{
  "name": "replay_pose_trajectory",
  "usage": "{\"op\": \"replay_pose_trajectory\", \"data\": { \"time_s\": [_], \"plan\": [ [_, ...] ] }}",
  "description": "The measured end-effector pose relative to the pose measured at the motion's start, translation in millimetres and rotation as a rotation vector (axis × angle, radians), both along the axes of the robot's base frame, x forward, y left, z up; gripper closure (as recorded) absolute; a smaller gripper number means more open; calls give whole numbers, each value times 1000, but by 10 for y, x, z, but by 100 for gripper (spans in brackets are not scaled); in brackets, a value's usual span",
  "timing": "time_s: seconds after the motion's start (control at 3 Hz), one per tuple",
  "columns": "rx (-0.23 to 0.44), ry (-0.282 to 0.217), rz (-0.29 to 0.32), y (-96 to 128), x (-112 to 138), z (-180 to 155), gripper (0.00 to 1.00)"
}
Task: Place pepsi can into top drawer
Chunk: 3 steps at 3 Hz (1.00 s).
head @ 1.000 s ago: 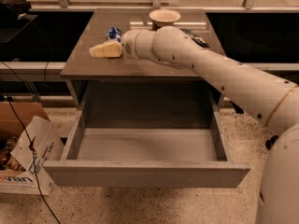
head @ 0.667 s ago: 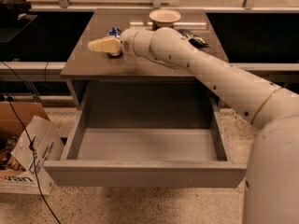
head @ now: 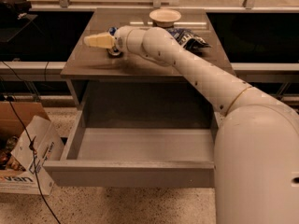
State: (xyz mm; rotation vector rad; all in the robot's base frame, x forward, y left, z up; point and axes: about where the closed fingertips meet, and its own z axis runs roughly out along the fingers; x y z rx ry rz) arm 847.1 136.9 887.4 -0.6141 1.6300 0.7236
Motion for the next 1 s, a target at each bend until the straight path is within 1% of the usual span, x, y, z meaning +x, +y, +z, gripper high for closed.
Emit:
{"op": "replay_pose_trajectory", "data": {
  "time_s": [0.33,0.67,1.0],
  "plan": [
    [12,51,-59,4,147,-174,27],
    [16,96,-105,-46,174,-347,50],
    [-21,106,-126,-111,136,-397,81]
  ]
}}
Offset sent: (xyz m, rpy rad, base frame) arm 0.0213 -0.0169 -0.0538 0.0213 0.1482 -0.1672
